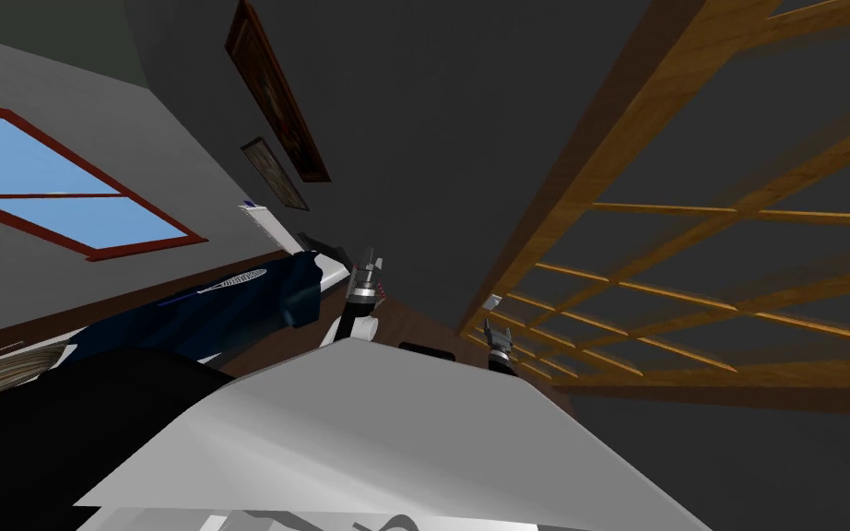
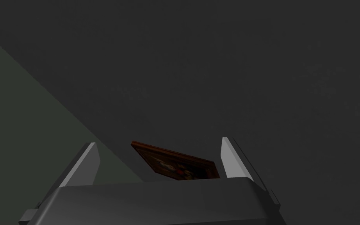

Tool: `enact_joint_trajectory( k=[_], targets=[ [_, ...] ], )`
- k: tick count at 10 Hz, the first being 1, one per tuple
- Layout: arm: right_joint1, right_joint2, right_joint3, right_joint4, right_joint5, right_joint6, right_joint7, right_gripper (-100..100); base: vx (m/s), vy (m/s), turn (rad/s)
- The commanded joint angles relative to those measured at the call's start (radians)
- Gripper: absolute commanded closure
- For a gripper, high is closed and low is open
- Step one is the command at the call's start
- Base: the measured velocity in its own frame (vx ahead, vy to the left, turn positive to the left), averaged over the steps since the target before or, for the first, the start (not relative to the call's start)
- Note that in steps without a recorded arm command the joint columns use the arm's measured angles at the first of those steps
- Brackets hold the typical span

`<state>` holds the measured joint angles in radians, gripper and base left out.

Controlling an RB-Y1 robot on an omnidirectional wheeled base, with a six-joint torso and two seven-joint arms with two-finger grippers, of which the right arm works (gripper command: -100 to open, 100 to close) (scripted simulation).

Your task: Pull the door open

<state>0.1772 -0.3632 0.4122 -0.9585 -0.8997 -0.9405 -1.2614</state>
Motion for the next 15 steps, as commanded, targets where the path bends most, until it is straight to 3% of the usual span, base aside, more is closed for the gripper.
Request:
enact_joint_trajectory(
  k=[1, 5, 6, 7, 8, 9, 10, 15],
  targets=[
    [-0.001, -0.011, -0.004, 0.024, -0.004, -0.012, -0.025, -100, 0.195, -0.001, 0.106],
    [0.009, -0.051, -0.018, 0.063, -0.02, -0.035, -0.084, -100, 0.213, -0.019, 0.1],
    [0.009, -0.051, -0.018, 0.063, -0.02, -0.035, -0.084, -100, 0.116, -0.008, 0.024],
    [0.014, -0.067, -0.024, 0.079, -0.026, -0.043, -0.107, -100, 0.162, -0.021, 0.105],
    [0.015, -0.072, -0.026, 0.084, -0.028, -0.046, -0.114, -100, 0.176, -0.024, 0.065],
    [0.021, -0.064, -0.019, 0.078, -0.025, -0.041, -0.105, -100, 0.044, 0.002, -0.017],
    [0.021, -0.064, -0.019, 0.078, -0.025, -0.041, -0.105, 100, -0.027, 0.013, 0.012],
    [0.021, -0.064, -0.019, 0.078, -0.025, -0.041, -0.105, 100, -0.006, -0.003, -0.002]
  ],
)
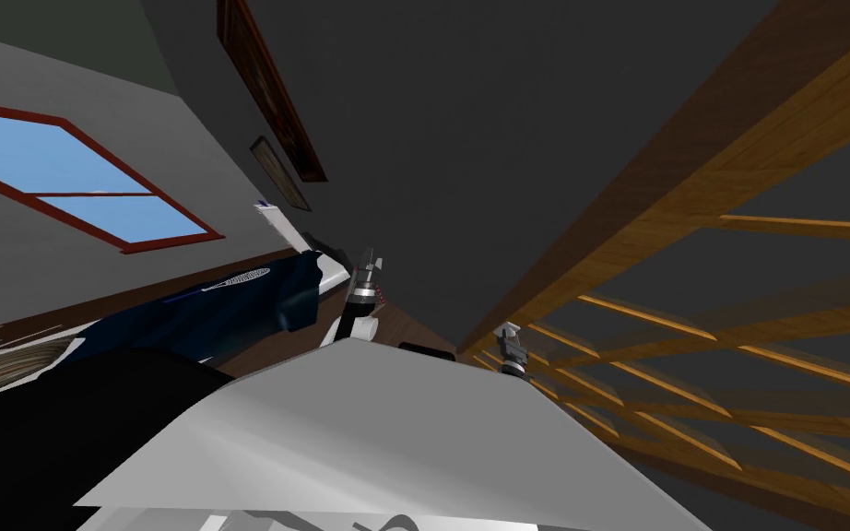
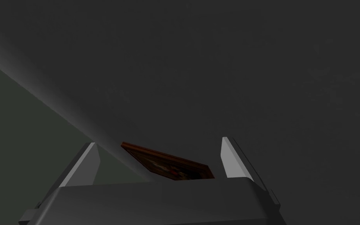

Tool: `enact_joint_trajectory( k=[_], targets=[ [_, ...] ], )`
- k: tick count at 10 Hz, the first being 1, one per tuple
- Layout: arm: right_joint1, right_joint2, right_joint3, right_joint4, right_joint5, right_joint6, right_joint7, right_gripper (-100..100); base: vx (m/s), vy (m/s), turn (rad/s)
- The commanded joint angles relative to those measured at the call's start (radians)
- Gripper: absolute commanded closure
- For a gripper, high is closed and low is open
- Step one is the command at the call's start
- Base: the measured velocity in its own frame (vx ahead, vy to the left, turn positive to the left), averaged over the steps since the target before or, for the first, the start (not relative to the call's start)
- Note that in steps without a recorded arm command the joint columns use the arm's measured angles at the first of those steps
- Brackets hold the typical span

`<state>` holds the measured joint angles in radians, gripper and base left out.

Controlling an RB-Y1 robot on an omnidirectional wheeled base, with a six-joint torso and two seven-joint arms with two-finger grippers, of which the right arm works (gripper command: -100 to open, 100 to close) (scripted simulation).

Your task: Pull the door open

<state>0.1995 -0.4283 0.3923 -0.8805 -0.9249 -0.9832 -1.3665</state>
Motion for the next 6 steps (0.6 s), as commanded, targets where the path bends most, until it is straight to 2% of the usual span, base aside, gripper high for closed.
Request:
enact_joint_trajectory(
  k=[1, 3, 6],
  targets=[
    [0.008, -0.014, 0.02, -0.005, 0.01, -0.011, -0.017, 100, -0.135, -0.01, 0.102],
    [0.015, -0.025, 0.037, -0.01, 0.018, -0.021, -0.032, 100, -0.193, -0.036, 0.09],
    [0.03, -0.051, 0.075, -0.02, 0.037, -0.042, -0.064, 100, -0.204, -0.003, 0.089]
  ],
)
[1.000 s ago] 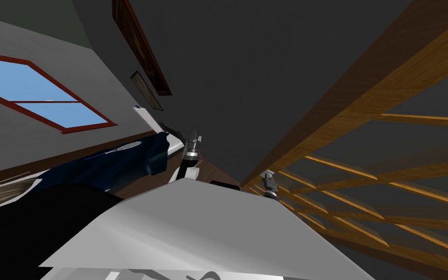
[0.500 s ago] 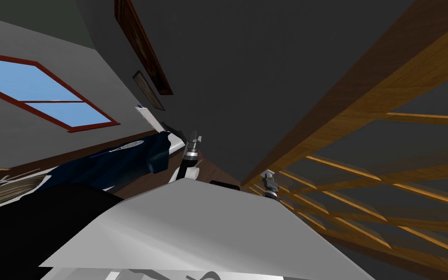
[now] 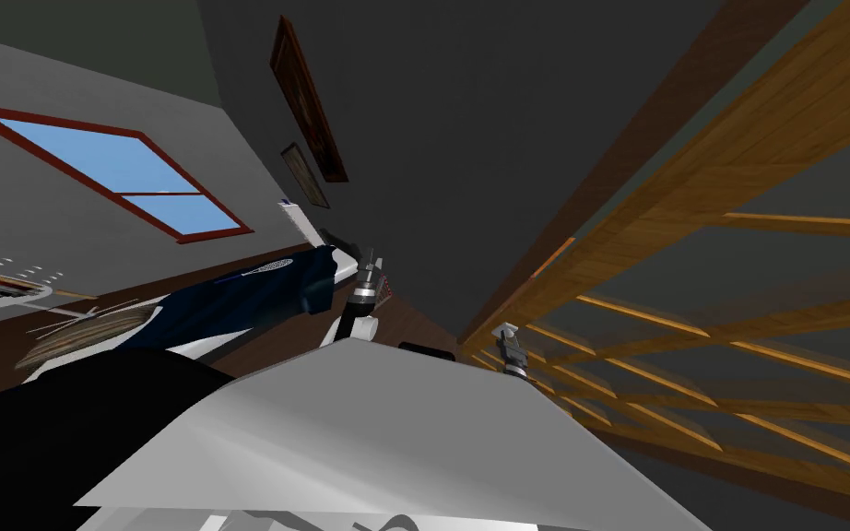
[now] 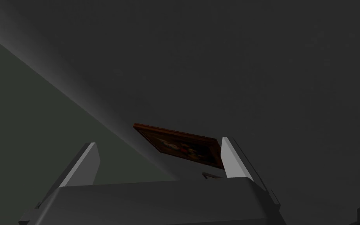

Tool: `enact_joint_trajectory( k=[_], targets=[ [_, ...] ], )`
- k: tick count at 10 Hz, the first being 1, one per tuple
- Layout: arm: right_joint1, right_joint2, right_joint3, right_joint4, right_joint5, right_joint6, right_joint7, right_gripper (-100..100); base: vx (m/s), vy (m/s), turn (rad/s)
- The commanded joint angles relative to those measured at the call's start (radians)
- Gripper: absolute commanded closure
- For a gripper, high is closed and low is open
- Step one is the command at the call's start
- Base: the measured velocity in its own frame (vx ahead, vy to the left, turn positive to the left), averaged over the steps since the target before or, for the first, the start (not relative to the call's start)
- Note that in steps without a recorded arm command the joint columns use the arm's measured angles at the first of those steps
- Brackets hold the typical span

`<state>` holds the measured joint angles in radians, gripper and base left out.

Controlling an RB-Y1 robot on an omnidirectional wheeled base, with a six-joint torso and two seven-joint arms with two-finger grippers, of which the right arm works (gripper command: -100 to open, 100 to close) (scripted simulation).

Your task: Pull the door open

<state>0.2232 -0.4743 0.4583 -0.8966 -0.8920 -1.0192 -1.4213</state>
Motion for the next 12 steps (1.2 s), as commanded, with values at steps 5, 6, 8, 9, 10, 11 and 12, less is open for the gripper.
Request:
enact_joint_trajectory(
  k=[5, 6, 8, 9, 10, 11, 12],
  targets=[
    [0.027, -0.037, 0.057, -0.008, 0.027, -0.039, -0.048, 100, -0.181, -0.007, 0.082],
    [0.033, -0.046, 0.07, -0.007, 0.033, -0.051, -0.059, 100, -0.226, -0.044, 0.106],
    [0.044, -0.065, 0.098, -0.006, 0.045, -0.075, -0.082, 100, -0.206, -0.057, 0.127],
    [0.049, -0.073, 0.11, -0.006, 0.05, -0.086, -0.092, 100, -0.186, 0.016, 0.086],
    [0.053, -0.08, 0.12, -0.006, 0.055, -0.095, -0.1, 100, -0.196, 0.006, 0.069],
    [0.057, -0.086, 0.128, -0.005, 0.059, -0.103, -0.107, 100, -0.22, -0.04, 0.071],
    [0.05, -0.082, 0.122, -0.003, 0.056, -0.096, -0.103, 100, -0.1, -0.019, 0.026]
  ],
)
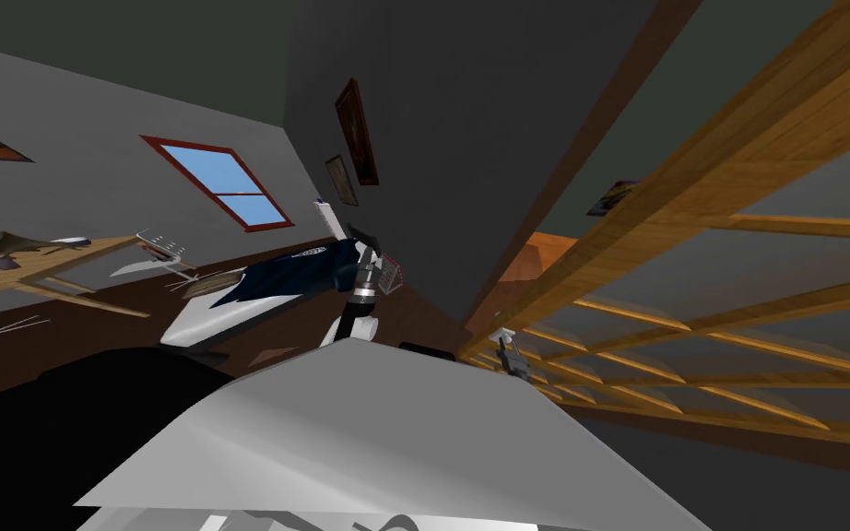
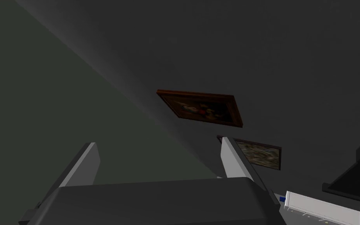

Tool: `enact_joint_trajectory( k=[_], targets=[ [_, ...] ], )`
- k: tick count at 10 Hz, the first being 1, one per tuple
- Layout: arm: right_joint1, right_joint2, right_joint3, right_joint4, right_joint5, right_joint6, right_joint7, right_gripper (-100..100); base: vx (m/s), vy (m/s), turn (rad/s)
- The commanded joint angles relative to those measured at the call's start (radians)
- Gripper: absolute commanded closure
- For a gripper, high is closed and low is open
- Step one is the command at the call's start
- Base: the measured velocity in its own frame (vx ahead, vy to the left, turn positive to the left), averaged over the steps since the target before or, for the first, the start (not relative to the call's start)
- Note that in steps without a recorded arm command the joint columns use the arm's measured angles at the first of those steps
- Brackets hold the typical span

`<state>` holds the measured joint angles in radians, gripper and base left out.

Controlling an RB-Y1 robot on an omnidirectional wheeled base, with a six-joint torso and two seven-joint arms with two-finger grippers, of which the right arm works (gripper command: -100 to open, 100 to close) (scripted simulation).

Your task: Pull the door open

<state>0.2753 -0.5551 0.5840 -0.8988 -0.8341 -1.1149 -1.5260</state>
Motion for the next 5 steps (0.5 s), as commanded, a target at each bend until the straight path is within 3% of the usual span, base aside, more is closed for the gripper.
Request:
enact_joint_trajectory(
  k=[1, 5],
  targets=[
    [0.002, -0.008, 0.012, 0.009, 0.007, -0.015, -0.014, 100, -0.134, -0.014, 0.133],
    [0.005, -0.028, 0.04, 0.032, 0.023, -0.052, -0.049, 100, -0.223, -0.019, 0.137]
  ],
)
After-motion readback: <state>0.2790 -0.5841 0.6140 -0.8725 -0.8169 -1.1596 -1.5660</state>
